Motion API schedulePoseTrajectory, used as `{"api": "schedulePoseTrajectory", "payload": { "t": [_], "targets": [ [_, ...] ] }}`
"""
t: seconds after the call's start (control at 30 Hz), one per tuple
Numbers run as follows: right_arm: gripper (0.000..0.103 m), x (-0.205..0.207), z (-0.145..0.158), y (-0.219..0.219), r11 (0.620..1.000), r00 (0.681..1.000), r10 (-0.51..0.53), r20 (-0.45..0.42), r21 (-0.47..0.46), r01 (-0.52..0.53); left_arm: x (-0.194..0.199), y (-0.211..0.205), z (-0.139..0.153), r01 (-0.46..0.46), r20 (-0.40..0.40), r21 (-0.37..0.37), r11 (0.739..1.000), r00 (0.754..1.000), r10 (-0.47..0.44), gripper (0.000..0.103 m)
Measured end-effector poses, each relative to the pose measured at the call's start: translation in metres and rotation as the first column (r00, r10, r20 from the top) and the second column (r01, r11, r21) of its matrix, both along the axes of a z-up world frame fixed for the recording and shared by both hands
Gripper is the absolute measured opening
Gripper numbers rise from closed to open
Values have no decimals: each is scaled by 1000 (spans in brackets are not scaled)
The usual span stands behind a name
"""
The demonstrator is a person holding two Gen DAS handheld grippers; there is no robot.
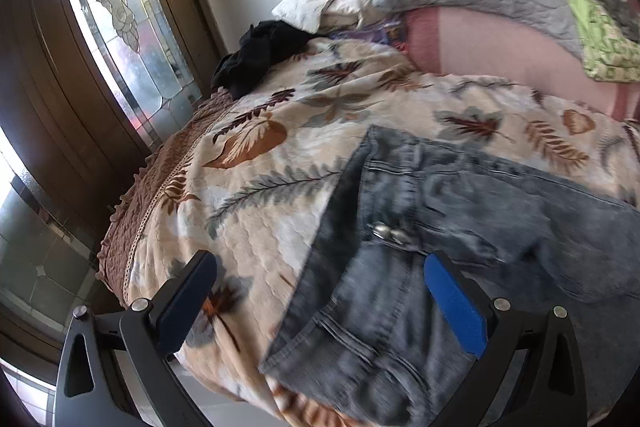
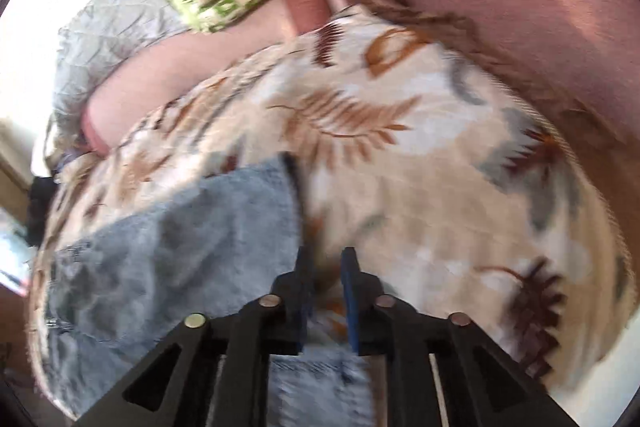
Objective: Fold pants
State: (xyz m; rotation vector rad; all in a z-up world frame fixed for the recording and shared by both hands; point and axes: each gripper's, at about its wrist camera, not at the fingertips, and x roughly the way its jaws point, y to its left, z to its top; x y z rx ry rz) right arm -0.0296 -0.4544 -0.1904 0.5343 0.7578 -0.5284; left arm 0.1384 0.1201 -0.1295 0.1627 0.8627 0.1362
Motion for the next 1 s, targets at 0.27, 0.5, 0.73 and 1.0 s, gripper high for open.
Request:
{"api": "schedulePoseTrajectory", "payload": {
  "t": [0.27, 0.5, 0.73, 1.0],
  "targets": [
    [53, 76, -4, -2, 995, 999, 41, 18, 91, -42, 104, 30, -26, 9, -154, -103, 995, 988, -25, 103],
    [54, 111, -19, -19, 990, 997, 54, -48, 134, -47, 191, 8, -63, -12, -274, -144, 990, 961, -28, 103],
    [58, 122, -26, -30, 987, 995, 80, -62, 147, -71, 245, -23, -106, -22, -342, -215, 976, 938, -54, 103],
    [58, 118, -32, -56, 976, 997, 73, -17, 207, -68, 235, -62, -113, 173, -276, -205, 963, 934, -226, 25]
  ]
}}
